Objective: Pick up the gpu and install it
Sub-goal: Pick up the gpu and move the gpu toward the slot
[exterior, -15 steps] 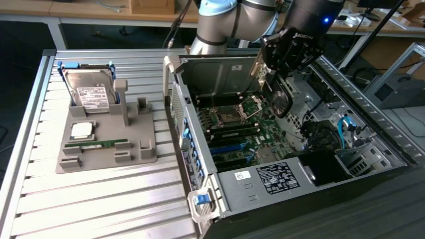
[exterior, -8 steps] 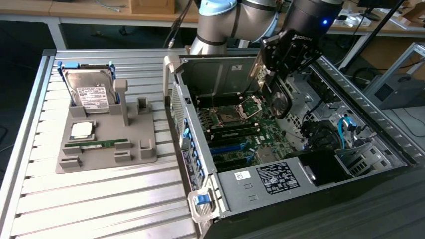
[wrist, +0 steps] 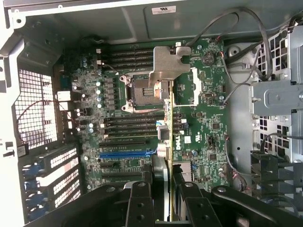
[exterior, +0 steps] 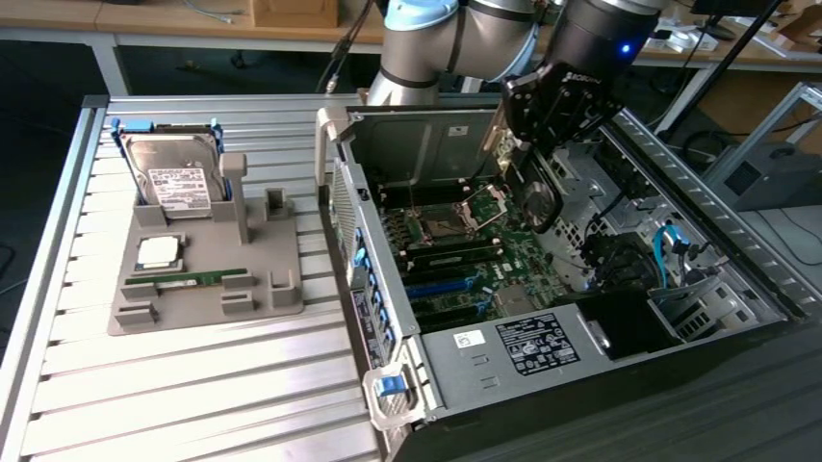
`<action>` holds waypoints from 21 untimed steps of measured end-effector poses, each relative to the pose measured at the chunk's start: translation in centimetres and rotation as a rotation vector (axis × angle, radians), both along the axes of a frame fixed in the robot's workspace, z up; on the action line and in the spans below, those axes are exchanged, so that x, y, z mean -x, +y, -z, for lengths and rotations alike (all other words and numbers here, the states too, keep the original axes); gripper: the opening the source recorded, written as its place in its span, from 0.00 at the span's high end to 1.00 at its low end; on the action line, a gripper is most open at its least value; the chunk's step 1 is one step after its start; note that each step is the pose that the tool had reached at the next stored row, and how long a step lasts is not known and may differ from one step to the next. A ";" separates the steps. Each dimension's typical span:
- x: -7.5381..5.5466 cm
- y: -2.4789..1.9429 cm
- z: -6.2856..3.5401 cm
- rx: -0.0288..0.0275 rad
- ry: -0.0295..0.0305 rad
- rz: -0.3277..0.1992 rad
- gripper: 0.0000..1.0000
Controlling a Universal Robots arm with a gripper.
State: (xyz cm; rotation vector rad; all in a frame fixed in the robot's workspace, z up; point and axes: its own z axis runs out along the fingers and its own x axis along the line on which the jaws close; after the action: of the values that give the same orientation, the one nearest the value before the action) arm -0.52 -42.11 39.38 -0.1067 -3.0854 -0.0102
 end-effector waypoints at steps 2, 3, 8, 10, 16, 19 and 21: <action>0.0 0.00 0.10 -0.0001 0.0000 0.000 0.73; 0.0 0.00 0.15 -0.0001 0.0000 0.000 0.73; 0.0 0.00 0.40 -0.0001 0.0000 0.000 0.73; 0.0 0.00 0.50 -0.0001 -0.0001 0.000 0.73; 0.0 0.00 0.83 -0.0001 -0.0001 0.000 0.73; 0.0 0.00 0.99 -0.0001 0.0000 0.000 0.73; 0.0 0.00 1.12 -0.0001 -0.0001 0.000 0.73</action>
State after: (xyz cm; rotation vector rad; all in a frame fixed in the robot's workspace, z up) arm -0.52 -42.11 38.26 -0.1067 -3.0854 -0.0103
